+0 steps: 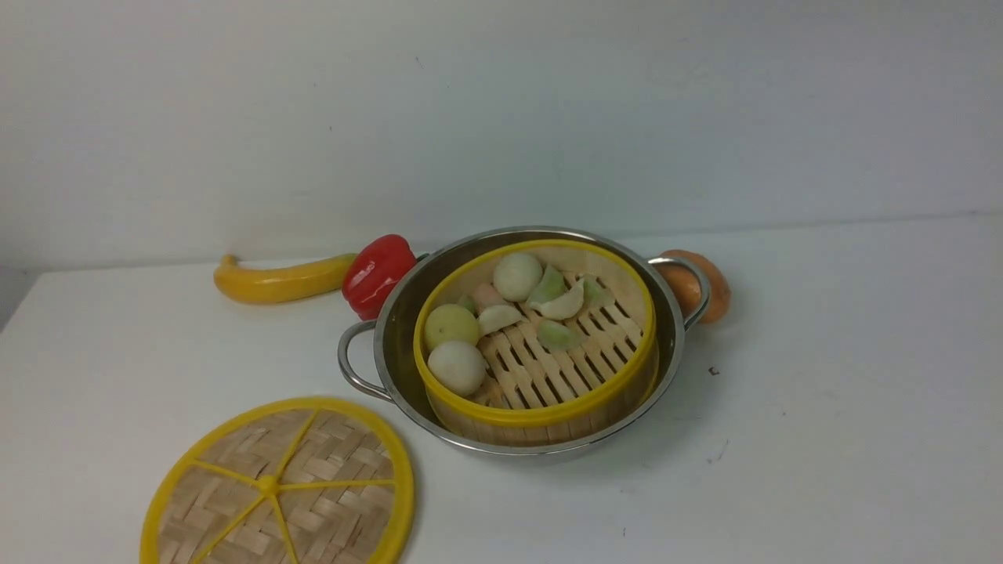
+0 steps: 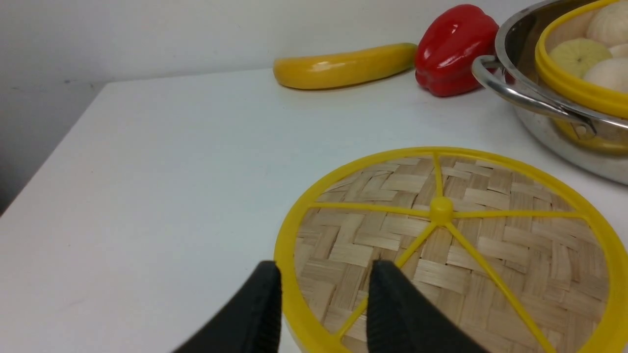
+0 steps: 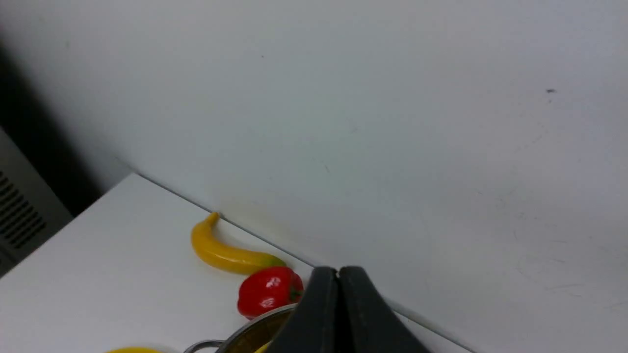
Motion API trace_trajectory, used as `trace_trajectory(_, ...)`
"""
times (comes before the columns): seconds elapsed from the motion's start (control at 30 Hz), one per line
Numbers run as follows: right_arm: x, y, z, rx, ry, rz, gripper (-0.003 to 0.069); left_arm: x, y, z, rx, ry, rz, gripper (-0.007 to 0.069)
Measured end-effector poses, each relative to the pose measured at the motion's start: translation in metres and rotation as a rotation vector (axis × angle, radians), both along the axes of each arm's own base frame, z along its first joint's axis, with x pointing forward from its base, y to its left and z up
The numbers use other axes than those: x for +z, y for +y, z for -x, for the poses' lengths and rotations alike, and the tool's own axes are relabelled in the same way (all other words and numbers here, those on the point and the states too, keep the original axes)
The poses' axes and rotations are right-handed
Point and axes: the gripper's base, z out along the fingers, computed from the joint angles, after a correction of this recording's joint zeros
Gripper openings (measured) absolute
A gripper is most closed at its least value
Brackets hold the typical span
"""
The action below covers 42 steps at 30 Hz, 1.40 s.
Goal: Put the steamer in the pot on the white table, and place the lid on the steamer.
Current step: 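Grasp the bamboo steamer lid lying on the table by its centre knob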
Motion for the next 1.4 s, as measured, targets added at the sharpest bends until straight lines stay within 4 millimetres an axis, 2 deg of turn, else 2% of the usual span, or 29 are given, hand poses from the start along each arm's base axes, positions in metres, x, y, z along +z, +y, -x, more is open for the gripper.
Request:
trace_trajectory(0.2,0.008,-0.004,0.009,-0.003,-0.022,-0.007,0.0008,0.0,0.0,0.0,0.0,0.0,0.0,0.0242)
trace_trajectory(0.57,0.006,-0.007,0.013,-0.011,0.004,0.027,0.0033,0.0,0.0,0.0,0.0,-0.001,0.0,0.0242)
trace_trajectory(0.73,0.035,-0.029,0.063,-0.051,-0.159,-0.029,0.0053,0.0,0.0,0.0,0.0,-0.001,0.0,0.0242)
trace_trajectory(0.77,0.042,-0.036,0.079,-0.063,-0.212,-0.048,0.0057,0.0,0.0,0.0,0.0,-0.001,0.0,0.0242)
trace_trajectory(0.83,0.044,-0.049,0.105,-0.086,-0.303,-0.073,0.0064,0.0,0.0,0.0,0.0,-0.001,0.0,0.0242)
trace_trajectory(0.87,0.034,-0.055,0.118,-0.103,-0.329,-0.081,0.0071,0.0,0.0,0.0,0.0,-0.001,0.0,0.0242)
trace_trajectory(0.93,0.022,-0.062,0.131,-0.117,-0.339,-0.088,0.0076,0.0,0.0,0.0,0.0,-0.001,0.0,0.0242)
trace_trajectory(1.0,-0.002,-0.073,0.148,-0.149,-0.326,-0.095,0.0081,0.0,0.0,0.0,0.0,-0.001,0.0,0.0242)
trace_trajectory(1.07,-0.035,-0.085,0.157,-0.208,-0.286,-0.105,0.009,0.0,0.0,0.0,0.0,-0.001,0.0,0.0242)
trace_trajectory(1.1,-0.045,-0.088,0.159,-0.224,-0.278,-0.113,0.0092,0.0,0.0,0.0,0.0,-0.001,0.0,0.0242)
trace_trajectory(1.2,-0.097,-0.109,0.167,-0.37,-0.243,-0.186,0.0106,0.0,0.0,0.0,0.0,-0.001,0.0,0.0242)
trace_trajectory(1.27,-0.113,-0.116,0.174,-0.419,-0.243,-0.219,0.0111,0.0,0.0,0.0,0.0,-0.001,0.0,0.0242)
trace_trajectory(1.37,-0.148,-0.127,0.199,-0.507,-0.309,-0.284,0.0127,0.0,0.0,0.0,0.0,-0.001,0.0,0.0242)
trace_trajectory(1.4,-0.149,-0.128,0.2,-0.51,-0.32,-0.286,0.0127,0.0,0.0,0.0,0.0,-0.001,0.0,0.0242)
